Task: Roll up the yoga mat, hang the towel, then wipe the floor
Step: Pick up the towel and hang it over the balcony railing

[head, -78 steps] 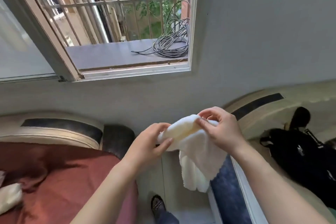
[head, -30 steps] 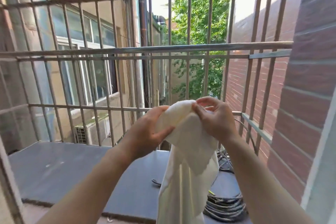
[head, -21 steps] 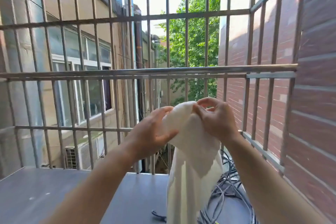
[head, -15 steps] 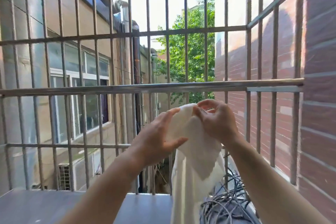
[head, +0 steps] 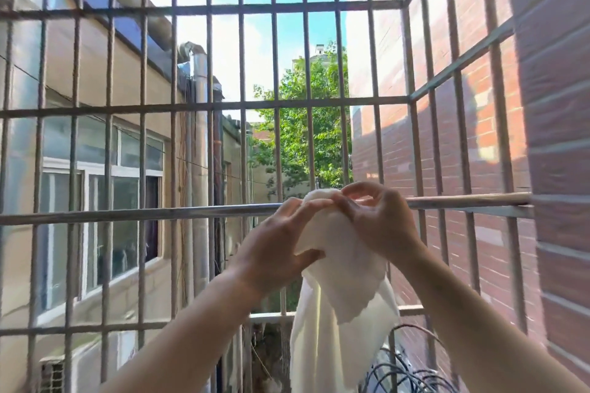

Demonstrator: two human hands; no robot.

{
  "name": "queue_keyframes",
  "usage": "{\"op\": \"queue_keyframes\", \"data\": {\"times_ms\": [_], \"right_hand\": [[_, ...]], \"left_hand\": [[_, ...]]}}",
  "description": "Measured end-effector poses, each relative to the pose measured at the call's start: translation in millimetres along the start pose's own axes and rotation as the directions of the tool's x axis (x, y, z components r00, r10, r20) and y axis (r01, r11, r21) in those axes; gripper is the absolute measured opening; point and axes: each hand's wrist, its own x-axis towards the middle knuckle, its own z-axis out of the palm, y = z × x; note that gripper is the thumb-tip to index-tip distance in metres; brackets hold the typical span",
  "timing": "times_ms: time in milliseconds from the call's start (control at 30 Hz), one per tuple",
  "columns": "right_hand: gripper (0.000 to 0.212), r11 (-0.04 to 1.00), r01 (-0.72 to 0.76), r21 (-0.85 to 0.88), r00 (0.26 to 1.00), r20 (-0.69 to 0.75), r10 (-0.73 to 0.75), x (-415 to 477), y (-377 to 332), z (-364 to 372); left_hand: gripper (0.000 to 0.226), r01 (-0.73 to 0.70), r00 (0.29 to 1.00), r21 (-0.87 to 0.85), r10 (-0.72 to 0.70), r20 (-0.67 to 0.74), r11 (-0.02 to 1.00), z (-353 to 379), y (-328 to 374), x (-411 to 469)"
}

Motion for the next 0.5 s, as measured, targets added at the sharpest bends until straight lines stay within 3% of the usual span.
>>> {"op": "queue_keyframes", "data": {"times_ms": [300, 500], "right_hand": [[0.016, 0.993, 0.063, -0.1, 0.997, 0.059, -0.058, 61, -5, -2], [0.057, 0.99, 0.134, 0.034, 0.946, 0.294, -0.138, 53, 26, -6]], "left_hand": [[0.057, -0.006, 0.992, -0.112, -0.009, -0.129, 0.994, -3, -42, 65], [0.037, 0.055, 0.978, -0.16, -0.085, -0.192, 0.986, 5, -64, 91]]}}
